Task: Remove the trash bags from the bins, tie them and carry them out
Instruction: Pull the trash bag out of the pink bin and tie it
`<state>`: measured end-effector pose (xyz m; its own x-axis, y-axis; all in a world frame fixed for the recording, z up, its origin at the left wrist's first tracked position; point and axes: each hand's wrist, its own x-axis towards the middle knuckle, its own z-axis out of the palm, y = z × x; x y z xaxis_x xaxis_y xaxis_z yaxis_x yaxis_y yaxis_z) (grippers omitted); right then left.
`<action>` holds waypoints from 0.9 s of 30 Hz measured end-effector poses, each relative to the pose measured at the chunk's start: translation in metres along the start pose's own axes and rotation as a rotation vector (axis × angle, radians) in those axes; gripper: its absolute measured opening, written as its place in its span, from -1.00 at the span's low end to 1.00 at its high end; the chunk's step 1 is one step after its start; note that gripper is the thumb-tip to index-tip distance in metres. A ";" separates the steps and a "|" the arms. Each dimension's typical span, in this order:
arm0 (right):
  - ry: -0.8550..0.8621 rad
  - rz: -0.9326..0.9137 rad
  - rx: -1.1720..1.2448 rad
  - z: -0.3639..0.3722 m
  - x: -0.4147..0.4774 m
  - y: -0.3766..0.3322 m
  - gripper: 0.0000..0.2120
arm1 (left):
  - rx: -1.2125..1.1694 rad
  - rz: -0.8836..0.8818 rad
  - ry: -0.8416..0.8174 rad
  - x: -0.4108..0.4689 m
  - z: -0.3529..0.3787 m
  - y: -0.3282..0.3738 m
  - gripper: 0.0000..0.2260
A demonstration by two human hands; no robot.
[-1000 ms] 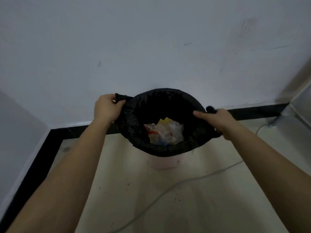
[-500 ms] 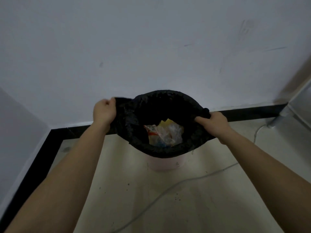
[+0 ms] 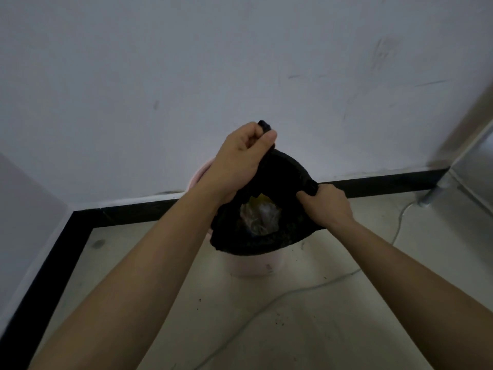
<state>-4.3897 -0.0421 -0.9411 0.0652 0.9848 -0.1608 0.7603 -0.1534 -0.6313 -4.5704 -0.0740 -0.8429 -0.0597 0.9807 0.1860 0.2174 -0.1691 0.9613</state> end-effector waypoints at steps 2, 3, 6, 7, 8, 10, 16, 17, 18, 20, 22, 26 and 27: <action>0.014 -0.033 -0.047 -0.010 0.004 -0.003 -0.51 | -0.067 0.036 0.087 0.002 -0.001 0.010 -0.79; 0.053 -0.065 -0.088 -0.018 0.008 -0.005 -0.53 | -0.087 0.056 0.155 0.003 -0.005 0.012 -0.78; 0.219 -0.261 -0.047 -0.051 0.015 -0.023 -0.69 | -0.100 0.052 0.336 0.007 -0.024 0.009 -0.73; 0.252 -0.313 0.120 -0.064 0.014 -0.034 -0.72 | -0.120 0.015 0.377 0.007 -0.030 0.008 -0.72; 0.253 -0.339 0.385 -0.075 0.010 -0.045 -0.75 | -0.158 -0.029 0.413 0.007 -0.033 0.006 -0.71; 0.246 -0.353 0.868 -0.090 -0.002 -0.064 -0.80 | -0.273 -0.114 0.473 0.006 -0.038 0.007 -0.72; 0.228 -0.530 0.713 -0.098 -0.015 -0.073 -0.72 | -0.576 -0.191 0.392 0.008 -0.039 0.023 -0.78; 0.232 -0.541 0.668 -0.100 -0.016 -0.073 -0.69 | -0.609 -0.210 0.360 0.008 -0.038 0.023 -0.82; 0.232 -0.532 0.633 -0.101 -0.015 -0.072 -0.68 | -0.636 -0.229 0.339 0.008 -0.037 0.022 -0.84; 0.171 -0.448 0.518 -0.104 -0.013 -0.066 -0.69 | -0.662 -0.258 0.336 0.009 -0.037 0.019 -0.86; -0.047 -0.293 0.299 -0.107 -0.010 -0.057 -0.68 | -0.643 -0.276 0.336 0.008 -0.037 0.014 -0.88; -0.387 -0.078 -0.263 -0.099 -0.018 -0.043 -0.13 | -0.324 -0.271 0.320 -0.001 -0.030 -0.004 -0.77; -0.385 -0.066 -0.349 -0.094 -0.018 -0.039 -0.14 | -0.201 -0.279 0.302 -0.002 -0.030 -0.012 -0.68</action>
<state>-4.3600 -0.0465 -0.8422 -0.1825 0.8803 -0.4379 0.9293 0.0089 -0.3692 -4.6017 -0.0771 -0.8489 -0.3771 0.9240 -0.0631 -0.0385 0.0524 0.9979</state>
